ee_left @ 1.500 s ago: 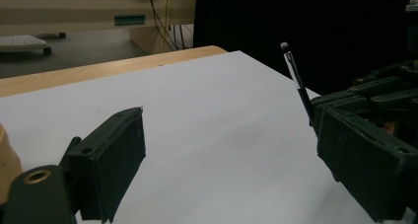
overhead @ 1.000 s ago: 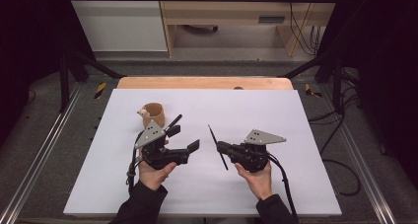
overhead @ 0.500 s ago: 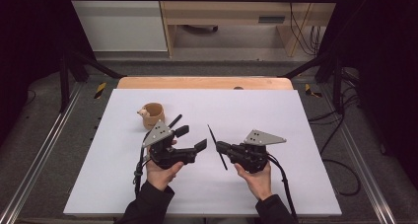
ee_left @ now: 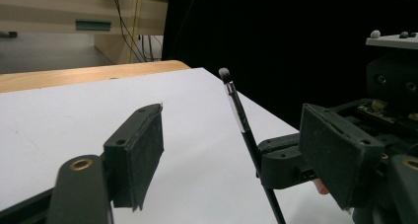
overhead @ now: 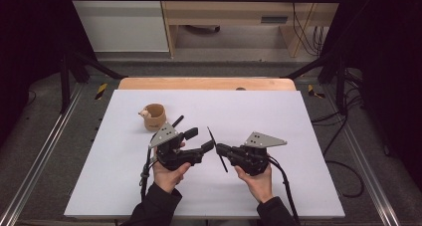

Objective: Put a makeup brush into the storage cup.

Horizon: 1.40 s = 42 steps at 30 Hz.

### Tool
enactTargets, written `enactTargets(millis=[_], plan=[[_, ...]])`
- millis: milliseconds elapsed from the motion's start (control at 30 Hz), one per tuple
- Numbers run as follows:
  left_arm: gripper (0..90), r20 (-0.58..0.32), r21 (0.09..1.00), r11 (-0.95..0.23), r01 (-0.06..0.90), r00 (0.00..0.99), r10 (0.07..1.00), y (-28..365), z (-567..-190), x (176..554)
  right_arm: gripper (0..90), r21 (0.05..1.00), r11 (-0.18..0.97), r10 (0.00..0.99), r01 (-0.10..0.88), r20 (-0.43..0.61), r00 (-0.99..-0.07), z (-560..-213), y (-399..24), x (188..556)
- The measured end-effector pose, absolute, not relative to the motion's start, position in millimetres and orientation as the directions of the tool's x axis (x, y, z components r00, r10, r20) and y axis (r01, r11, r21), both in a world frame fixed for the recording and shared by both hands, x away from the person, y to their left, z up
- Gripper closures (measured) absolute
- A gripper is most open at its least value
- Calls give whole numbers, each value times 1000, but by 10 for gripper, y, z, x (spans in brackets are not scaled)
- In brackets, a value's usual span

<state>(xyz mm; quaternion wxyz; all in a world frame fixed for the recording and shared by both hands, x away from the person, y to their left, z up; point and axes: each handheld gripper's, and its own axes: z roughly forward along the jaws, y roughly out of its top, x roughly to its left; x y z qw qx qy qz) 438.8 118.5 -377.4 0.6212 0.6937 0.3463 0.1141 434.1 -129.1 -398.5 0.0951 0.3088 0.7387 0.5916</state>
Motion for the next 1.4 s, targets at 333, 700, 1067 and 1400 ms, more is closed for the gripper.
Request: enactTargets(millis=[333, 700, 1067, 1400], plan=[[359, -295, 935, 25, 354, 736, 609, 1127, -3825, 4407, 858, 933, 113, 564, 341, 222, -795, -3996, -1268, 4333], [501, -328, 926, 45, 376, 737, 591, 1105, -3844, 4402, 858, 935, 112, 561, 338, 221, -798, -3997, -1260, 4328], [614, -355, 915, 56, 399, 733, 580, 1082, -3872, 4398, 857, 936, 113, 556, 334, 219, -802, -4002, -1240, 4321], [711, -371, 909, 62, 413, 730, 575, 1073, -3884, 4392, 857, 937, 113, 553, 329, 216, -805, -4000, -1237, 4319]])
